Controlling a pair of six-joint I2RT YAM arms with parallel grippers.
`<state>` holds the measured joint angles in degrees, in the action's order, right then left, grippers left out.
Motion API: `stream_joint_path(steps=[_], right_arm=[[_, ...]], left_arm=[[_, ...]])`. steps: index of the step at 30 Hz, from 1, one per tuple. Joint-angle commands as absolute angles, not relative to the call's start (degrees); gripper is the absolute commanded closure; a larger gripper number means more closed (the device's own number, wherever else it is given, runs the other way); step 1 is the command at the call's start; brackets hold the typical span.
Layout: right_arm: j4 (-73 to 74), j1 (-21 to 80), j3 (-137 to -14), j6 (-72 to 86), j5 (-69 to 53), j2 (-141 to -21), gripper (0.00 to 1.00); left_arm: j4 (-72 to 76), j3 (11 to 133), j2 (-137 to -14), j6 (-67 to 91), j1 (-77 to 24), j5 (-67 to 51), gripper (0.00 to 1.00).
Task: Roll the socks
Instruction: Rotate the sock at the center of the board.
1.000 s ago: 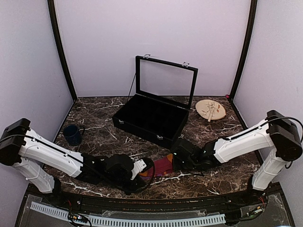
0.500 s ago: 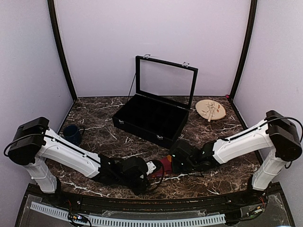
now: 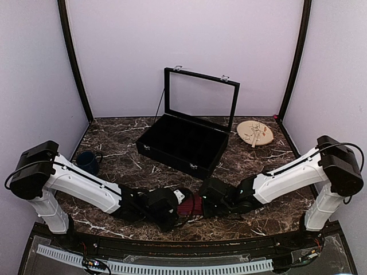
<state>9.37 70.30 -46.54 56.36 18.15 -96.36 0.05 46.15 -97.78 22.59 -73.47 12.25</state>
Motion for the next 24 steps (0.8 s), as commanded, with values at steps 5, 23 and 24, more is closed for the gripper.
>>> stream_joint_path(steps=[5,23,24], right_arm=[[7.9,73.5,-50.7,56.6,16.7,-100.1,0.94],[11.0,76.2,-55.2,52.7,17.5,-99.4,0.93],[11.7,76.1,-55.1,52.7,18.1,-98.8,0.93]], left_arm=[[-8.7,40.9,-94.3,26.0,-70.7,14.8,0.93],[-10.5,36.4,-88.4,29.5,-67.8,15.4,0.92],[-10.4,36.4,-88.3,29.5,-67.7,15.2,0.92]])
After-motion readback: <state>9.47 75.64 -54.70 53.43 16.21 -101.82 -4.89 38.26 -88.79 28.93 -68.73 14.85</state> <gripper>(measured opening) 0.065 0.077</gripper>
